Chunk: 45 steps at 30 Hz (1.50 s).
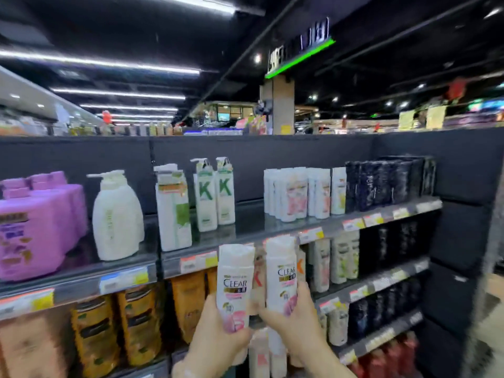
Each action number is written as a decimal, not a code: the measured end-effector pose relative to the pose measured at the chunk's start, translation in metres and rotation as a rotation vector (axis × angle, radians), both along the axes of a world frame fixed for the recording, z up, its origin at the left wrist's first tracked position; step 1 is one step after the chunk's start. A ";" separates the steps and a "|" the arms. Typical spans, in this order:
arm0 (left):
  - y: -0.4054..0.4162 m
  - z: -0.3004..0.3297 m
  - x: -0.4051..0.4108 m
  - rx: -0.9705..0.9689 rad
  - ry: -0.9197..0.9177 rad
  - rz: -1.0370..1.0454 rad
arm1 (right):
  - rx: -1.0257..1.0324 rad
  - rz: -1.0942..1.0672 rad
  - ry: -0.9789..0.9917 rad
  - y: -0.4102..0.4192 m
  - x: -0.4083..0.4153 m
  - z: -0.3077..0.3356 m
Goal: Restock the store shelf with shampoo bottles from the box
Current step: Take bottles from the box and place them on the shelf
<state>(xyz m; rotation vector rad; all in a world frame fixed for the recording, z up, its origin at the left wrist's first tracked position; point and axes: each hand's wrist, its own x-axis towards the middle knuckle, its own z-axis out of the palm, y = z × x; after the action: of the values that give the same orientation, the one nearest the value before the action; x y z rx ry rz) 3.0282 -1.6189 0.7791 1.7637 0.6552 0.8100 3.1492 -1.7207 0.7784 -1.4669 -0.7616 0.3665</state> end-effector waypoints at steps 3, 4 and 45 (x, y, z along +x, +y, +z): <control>-0.019 0.019 0.069 0.010 -0.035 0.015 | 0.019 -0.024 -0.029 -0.013 0.066 0.020; -0.023 0.024 0.091 0.019 -0.051 0.020 | 0.018 -0.016 -0.046 -0.015 0.086 0.025; 0.113 0.058 0.369 0.105 -0.142 0.284 | 0.095 0.006 -0.167 0.158 0.357 0.056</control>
<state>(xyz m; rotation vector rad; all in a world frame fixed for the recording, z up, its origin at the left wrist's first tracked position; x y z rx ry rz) 3.3968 -1.5059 0.8366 1.7099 0.7904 1.1712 3.5066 -1.5630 0.8339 -1.4181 -0.9052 0.2113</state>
